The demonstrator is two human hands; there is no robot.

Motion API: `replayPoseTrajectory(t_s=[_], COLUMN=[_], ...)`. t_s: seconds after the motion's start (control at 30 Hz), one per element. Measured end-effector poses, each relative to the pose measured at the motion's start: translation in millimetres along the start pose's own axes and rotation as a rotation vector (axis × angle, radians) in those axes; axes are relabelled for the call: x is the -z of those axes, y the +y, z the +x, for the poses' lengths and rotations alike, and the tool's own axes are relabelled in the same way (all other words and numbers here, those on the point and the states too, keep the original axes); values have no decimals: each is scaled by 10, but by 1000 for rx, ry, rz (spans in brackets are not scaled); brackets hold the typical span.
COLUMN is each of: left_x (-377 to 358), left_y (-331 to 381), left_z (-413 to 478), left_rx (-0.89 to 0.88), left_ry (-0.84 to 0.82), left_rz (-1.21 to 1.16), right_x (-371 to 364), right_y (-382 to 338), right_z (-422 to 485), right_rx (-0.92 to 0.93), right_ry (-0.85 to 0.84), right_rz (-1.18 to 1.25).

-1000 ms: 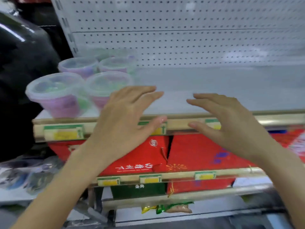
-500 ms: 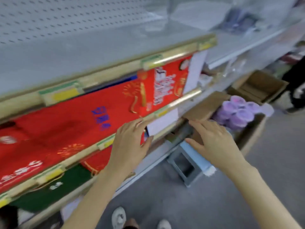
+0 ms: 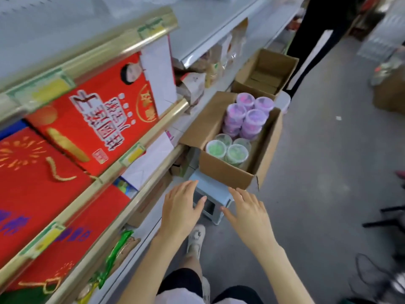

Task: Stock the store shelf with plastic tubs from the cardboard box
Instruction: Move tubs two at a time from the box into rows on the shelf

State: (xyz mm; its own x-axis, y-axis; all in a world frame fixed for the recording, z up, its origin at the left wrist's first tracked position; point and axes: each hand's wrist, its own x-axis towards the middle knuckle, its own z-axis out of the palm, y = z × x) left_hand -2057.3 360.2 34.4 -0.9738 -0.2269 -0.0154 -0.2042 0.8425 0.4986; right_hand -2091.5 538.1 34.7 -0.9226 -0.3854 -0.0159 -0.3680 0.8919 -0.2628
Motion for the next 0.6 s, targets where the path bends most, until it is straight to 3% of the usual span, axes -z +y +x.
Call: replayPoseTrajectory(t_s=[0.43,0.6], left_x=[-846,-1230], left_y=[-255,-319], left_z=[1552,2036], left_rx=[122,298], left_ry=[-255,-316], left_rz=[22,-19], right_x=[-455,-727], right_y=[768,1163], right_z=[1405,1768], right_rx=[-263,-355], right_ry=[-148,-291], right_rz=[164,269])
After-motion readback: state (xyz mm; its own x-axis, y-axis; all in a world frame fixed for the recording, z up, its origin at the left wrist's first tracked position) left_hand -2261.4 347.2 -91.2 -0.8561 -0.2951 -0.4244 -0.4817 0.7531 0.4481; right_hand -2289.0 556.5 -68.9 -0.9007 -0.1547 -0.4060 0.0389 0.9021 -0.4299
